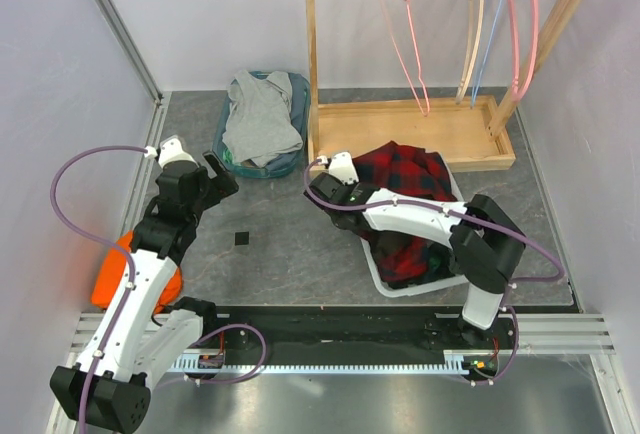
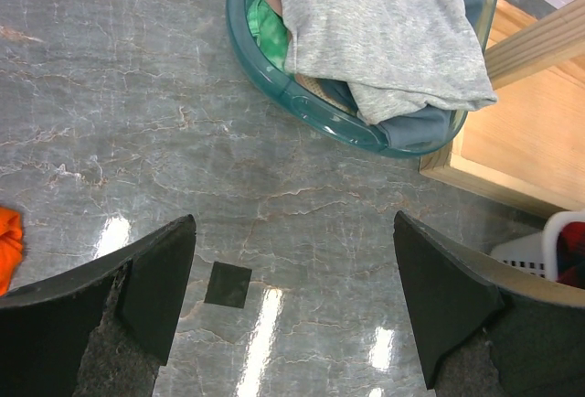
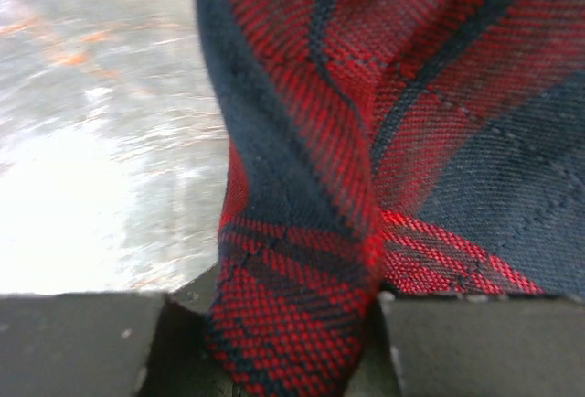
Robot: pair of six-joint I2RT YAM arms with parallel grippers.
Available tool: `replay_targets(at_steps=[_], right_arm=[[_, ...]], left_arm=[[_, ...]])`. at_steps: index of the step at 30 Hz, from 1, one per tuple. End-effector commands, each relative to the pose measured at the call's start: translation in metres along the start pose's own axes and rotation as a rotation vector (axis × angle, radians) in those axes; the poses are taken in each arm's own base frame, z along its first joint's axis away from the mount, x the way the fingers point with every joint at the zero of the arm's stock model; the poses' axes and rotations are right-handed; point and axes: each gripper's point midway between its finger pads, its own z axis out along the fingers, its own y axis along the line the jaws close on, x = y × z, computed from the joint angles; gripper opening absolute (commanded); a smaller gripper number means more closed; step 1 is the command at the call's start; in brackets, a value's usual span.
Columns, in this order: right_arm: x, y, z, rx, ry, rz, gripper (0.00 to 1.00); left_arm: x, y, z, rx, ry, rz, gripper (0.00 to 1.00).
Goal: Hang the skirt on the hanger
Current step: Move the bin to the corner of the board.
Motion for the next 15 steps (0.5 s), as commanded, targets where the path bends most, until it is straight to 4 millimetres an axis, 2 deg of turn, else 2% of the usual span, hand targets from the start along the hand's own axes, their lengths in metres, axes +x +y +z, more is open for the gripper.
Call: replay_targets(at_steps=[1,5,6,9,11,15], right_arm=[[0.011,-0.035,-0.012,0.155,0.011,0.176,0.0],[0.026,-0.057,-0.005,0.196,0.043,0.247,0.0],[0.036,-0.071,0.0,0.224,0.068,0.261,0.0],[0.049,-0.094,0.01,0.244,0.093,0.273,0.0],[0.053,-0.105,0.014,0.242,0.101,0.283,0.0],[0.047,-0.133,0.024,0.255,0.095,0.247,0.0]], left_arm=[[-0.018,-0.015,-0.006,0.052,-0.032,-0.009,0.95],[-0.019,-0.016,-0.009,0.066,-0.037,-0.012,0.95],[-0.018,-0.017,-0.009,0.068,-0.035,-0.011,0.95],[-0.018,-0.017,-0.009,0.069,-0.033,-0.015,0.95],[-0.016,-0.017,-0.008,0.069,-0.028,-0.013,0.95],[-0.016,-0.017,-0.009,0.072,-0.028,-0.015,0.95]])
